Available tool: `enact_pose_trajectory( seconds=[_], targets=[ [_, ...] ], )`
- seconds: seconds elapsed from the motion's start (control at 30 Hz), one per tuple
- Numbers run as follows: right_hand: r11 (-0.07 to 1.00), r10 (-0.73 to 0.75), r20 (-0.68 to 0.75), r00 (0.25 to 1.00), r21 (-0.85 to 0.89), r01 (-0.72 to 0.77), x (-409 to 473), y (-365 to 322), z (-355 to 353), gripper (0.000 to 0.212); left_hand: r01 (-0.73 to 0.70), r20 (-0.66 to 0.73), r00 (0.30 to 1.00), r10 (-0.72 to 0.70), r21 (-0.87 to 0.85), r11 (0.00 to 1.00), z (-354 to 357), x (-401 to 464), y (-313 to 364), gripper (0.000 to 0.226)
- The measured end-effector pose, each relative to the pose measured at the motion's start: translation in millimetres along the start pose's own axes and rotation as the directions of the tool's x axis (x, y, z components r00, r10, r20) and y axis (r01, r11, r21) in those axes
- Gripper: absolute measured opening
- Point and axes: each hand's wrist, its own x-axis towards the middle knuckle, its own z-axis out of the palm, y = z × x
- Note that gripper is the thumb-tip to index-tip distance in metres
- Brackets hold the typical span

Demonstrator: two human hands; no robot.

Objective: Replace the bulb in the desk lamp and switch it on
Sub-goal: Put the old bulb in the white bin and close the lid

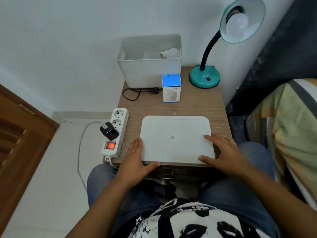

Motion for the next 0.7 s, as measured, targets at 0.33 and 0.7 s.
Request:
enact_pose_trajectory(
  seconds=[0.33, 0.7],
  targets=[
    [0.982, -0.058, 0.006, 0.998, -0.181, 0.058, -8.8, 5.2, 16.1, 0.102, 0.027, -0.058, 0.998, -0.027, 0.01, 1.0, 2.0, 0.7, 1.8, 0.099],
    [0.996, -0.08, -0.048, 0.996, 0.047, 0.082, -3.1, -2.1, -7.4, 0.099, 0.017, -0.195, 0.98, -0.042, -0.13, 0.991, -26.4, -2.8, 23.4, 0.101]
  ],
)
